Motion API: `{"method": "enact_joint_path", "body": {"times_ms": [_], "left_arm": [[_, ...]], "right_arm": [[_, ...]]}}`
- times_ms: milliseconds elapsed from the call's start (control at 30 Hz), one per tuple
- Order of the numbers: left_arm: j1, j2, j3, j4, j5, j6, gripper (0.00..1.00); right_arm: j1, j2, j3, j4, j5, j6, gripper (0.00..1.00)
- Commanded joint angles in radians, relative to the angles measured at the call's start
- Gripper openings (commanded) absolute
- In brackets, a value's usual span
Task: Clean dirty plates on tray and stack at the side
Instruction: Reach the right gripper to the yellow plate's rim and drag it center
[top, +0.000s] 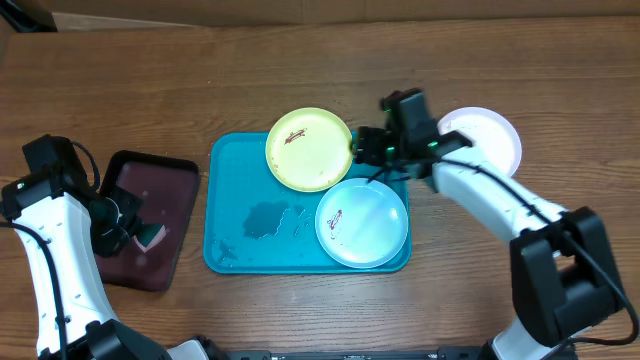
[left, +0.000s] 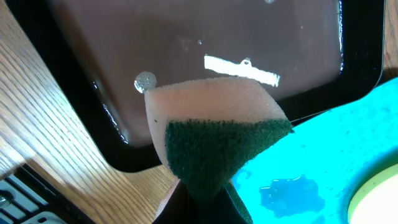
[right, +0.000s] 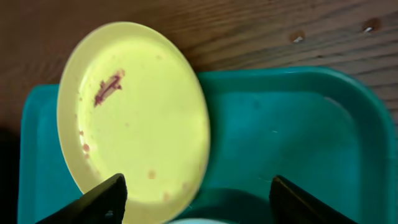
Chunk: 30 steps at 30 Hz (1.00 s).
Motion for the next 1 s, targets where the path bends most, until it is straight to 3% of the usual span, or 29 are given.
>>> {"method": "enact_joint_path", "body": {"times_ms": [0,100,200,433,633,833,967], "left_arm": [[0.004,0.000,-0.006,0.001,0.009,0.017,0.04],[0.004,0.000,-0.006,0.000,0.010,0.017,0.04],[0.004,0.000,-0.006,0.001,0.010,0.017,0.04],[0.004,0.000,-0.006,0.001,0.010,0.017,0.04],[0.004,0.000,-0.006,0.001,0.010,0.017,0.04],[0.004,0.000,-0.006,0.001,0.010,0.017,0.04],[0.004,0.000,-0.006,0.001,0.010,0.017,0.04]], "right_arm": [[0.043,0.024,-0.002,0.033,0.171,0.187,0.75],[0.066,0.055,-0.002,0.064,0.196,0.255,0.75],[0.070,0.082,-0.002,0.084,0.184,0.347,0.67],[0.079,0.142,-0.002,0.119,0.143,0.382,0.62],[0.106,0.167,-0.002,0.143,0.102,0.381,0.45],[0.148,0.189,-0.002,0.144,0.103,0.381,0.37],[0.166,0.200,-0.002,0.155,0.098,0.354,0.22]]}}
